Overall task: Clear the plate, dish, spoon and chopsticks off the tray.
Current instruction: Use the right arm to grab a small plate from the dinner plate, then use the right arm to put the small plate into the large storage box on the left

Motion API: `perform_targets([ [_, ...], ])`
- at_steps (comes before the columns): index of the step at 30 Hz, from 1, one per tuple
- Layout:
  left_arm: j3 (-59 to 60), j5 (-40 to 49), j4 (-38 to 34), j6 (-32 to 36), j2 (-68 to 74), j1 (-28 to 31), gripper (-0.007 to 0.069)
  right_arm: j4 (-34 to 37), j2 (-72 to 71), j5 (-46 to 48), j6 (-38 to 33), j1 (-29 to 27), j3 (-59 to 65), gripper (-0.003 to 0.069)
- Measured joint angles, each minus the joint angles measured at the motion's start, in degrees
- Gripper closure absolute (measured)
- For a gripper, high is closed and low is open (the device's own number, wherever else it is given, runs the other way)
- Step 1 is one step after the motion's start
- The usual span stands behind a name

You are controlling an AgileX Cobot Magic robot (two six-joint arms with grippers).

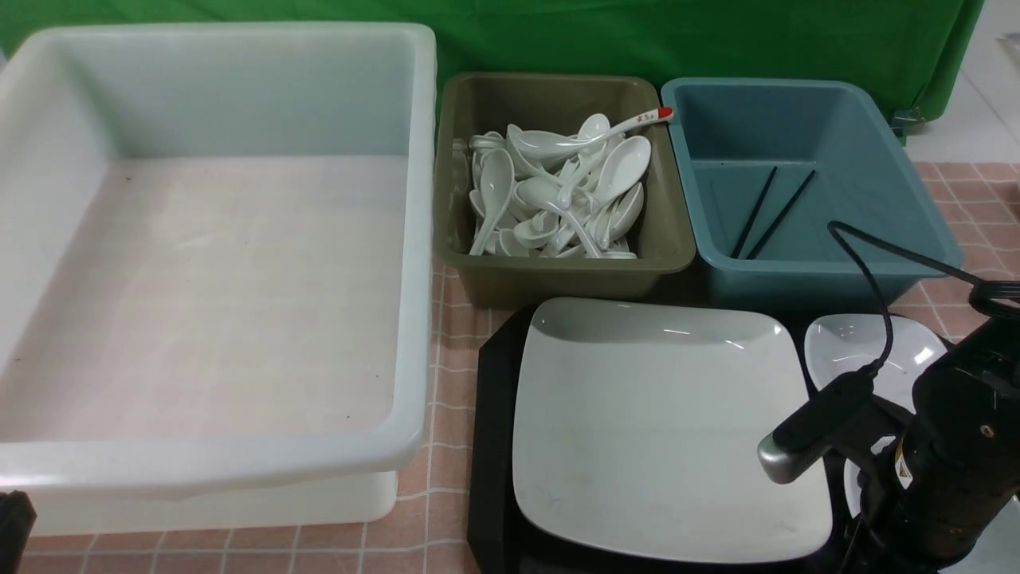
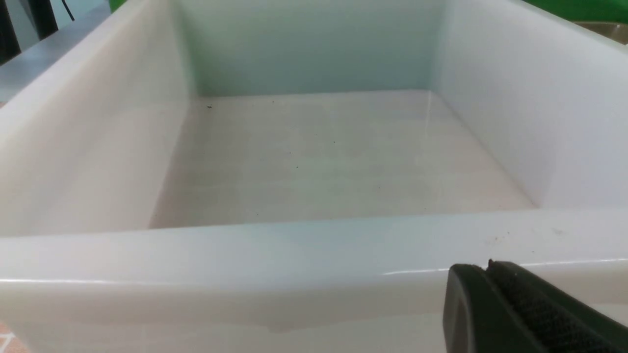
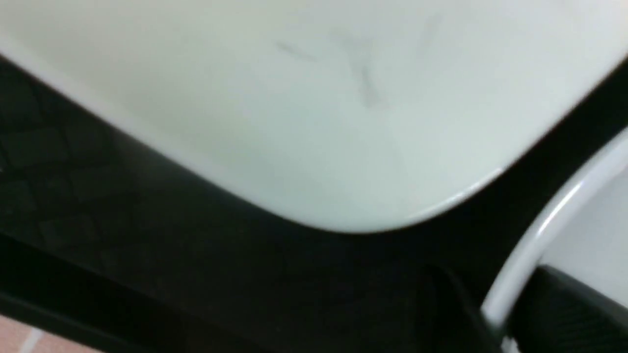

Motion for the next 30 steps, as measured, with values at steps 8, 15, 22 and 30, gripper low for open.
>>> perform_targets([
  [8, 0.0, 0.0, 0.0, -0.1, 0.0, 0.0, 0.0620, 1.3, -4.9, 6.2, -1.0, 0.0, -1.9, 0.0495],
  [15, 0.0, 0.0, 0.0, -0.1, 0.0, 0.0, 0.0620, 10.7, -15.3, 17.4, -5.4, 0.0, -6.7, 0.0575],
  [22, 0.0, 0.0, 0.0, -0.1, 0.0, 0.0, 0.0620, 26.9, -25.8, 22.7, -14.4, 1.2, -16.6, 0.0575],
  [30, 0.0, 0.0, 0.0, -0.1, 0.0, 0.0, 0.0620, 45.6, -22.8, 15.3, -34.5, 11.1, -32.7, 0.0575],
])
